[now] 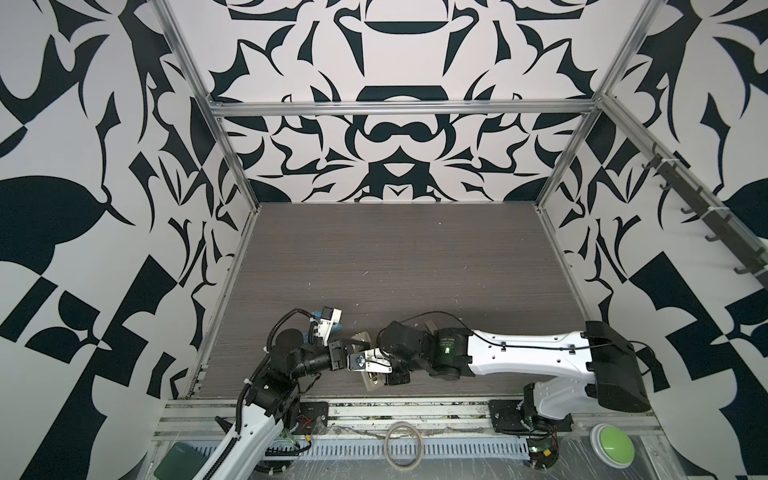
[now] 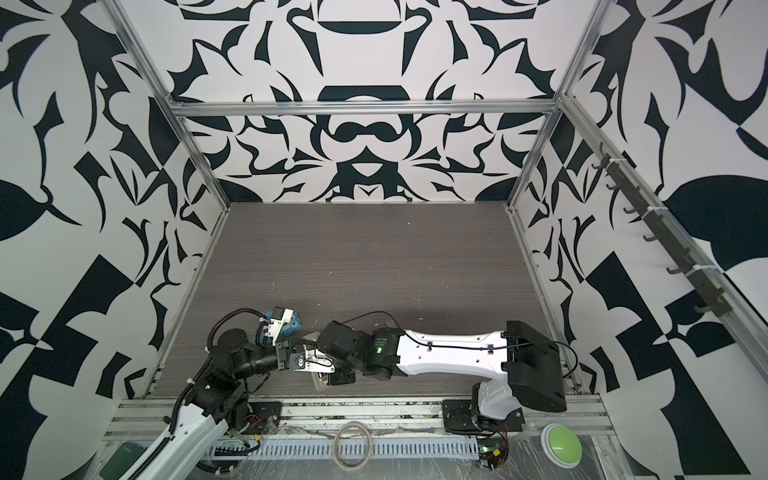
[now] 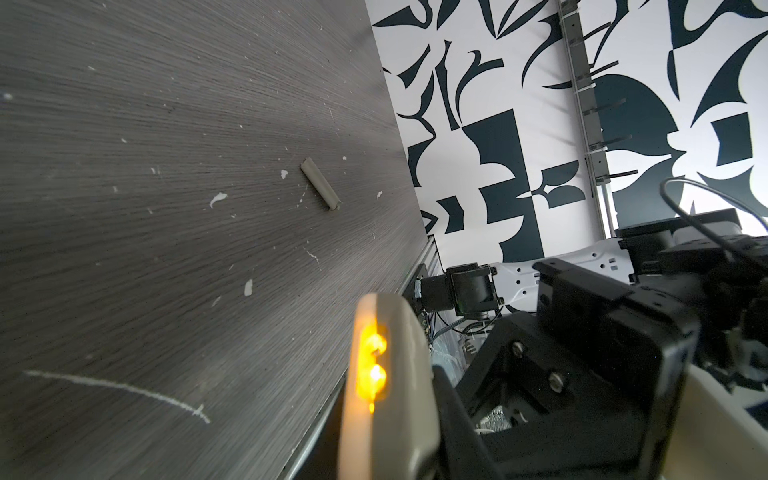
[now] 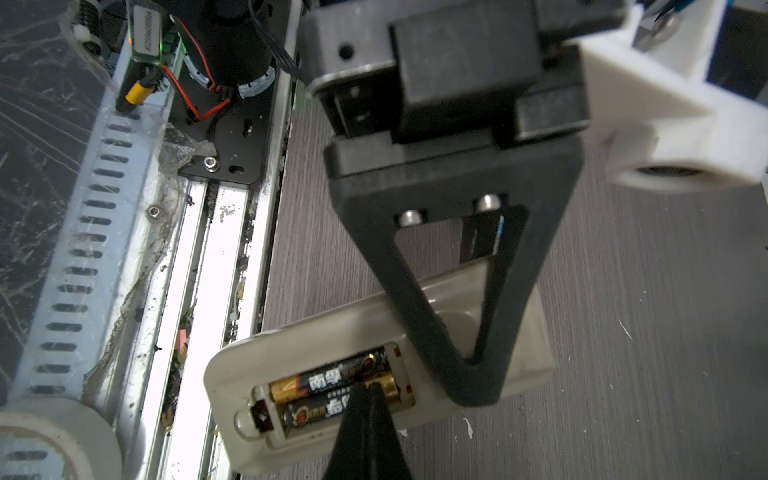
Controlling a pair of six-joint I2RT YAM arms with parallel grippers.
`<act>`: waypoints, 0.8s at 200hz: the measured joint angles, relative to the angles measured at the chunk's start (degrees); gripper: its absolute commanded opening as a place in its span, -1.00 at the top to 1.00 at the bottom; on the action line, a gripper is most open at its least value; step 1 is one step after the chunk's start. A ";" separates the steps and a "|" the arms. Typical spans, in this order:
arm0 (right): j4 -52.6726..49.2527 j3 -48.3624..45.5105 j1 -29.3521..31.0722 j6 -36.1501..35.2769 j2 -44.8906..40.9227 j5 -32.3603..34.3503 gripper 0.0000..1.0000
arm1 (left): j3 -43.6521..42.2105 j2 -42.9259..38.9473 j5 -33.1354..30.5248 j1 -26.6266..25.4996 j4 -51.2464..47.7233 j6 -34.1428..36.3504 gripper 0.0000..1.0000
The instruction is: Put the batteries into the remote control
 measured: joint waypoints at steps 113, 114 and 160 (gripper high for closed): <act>-0.68 3.10 0.31 0.07 6.05 5.35 1.00 | 0.00 0.66 -5.14 0.44 -3.23 1.97 1.00; -0.68 3.13 0.31 0.07 6.10 5.42 1.00 | 0.00 0.66 -5.16 0.44 -3.23 1.97 1.00; -0.87 3.48 0.31 0.13 6.45 6.05 1.00 | 0.00 0.72 -5.88 0.44 -3.13 2.43 1.00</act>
